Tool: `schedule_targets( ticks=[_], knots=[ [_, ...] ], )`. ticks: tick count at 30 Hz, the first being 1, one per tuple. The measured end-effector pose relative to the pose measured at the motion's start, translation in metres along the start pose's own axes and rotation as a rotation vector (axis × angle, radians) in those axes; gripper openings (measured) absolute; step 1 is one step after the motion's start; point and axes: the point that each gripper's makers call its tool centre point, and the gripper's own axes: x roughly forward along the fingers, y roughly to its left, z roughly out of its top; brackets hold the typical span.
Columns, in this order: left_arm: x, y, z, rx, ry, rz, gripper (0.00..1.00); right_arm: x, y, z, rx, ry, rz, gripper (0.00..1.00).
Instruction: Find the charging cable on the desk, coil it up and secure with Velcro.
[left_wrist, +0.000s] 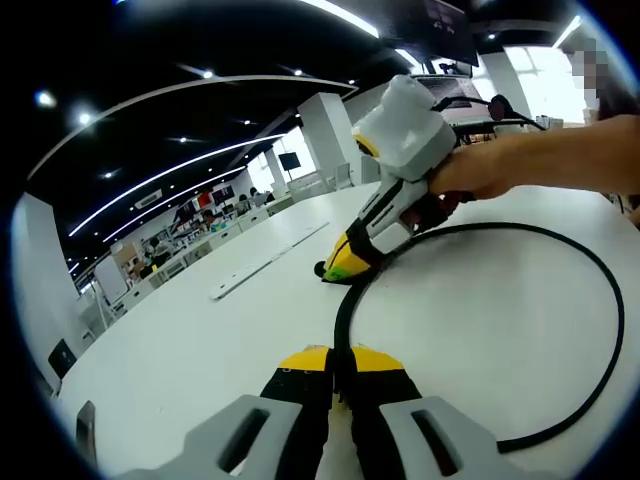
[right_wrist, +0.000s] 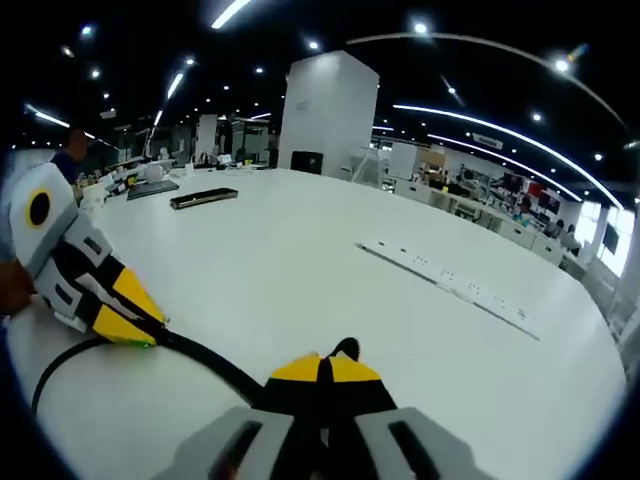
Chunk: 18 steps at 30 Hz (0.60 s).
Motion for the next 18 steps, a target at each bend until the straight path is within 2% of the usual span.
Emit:
schedule_targets(
  ticks=[4,8,12,18],
  knots=[
    [0.0,0.0,0.0,0.002,0.0,0.0,0.07,-0.001,-0.001,0.002,-0.007,0.0,-0.014,0.03],
    [0.0,0.0,0.0,-0.001,-0.001,-0.001,0.07,-0.012,-0.006,0.011,0.063,-0.033,-0.021,0.03],
    [0.001,0.0,0.0,0.002,0.001,-0.001,0.07,-0.021,-0.003,0.02,0.057,-0.046,-0.017,0.03],
    [0.0,0.0,0.0,0.003,0.001,0.0,0.07,-0.019,0.005,0.01,0.067,-0.009,0.01,0.03]
  ],
)
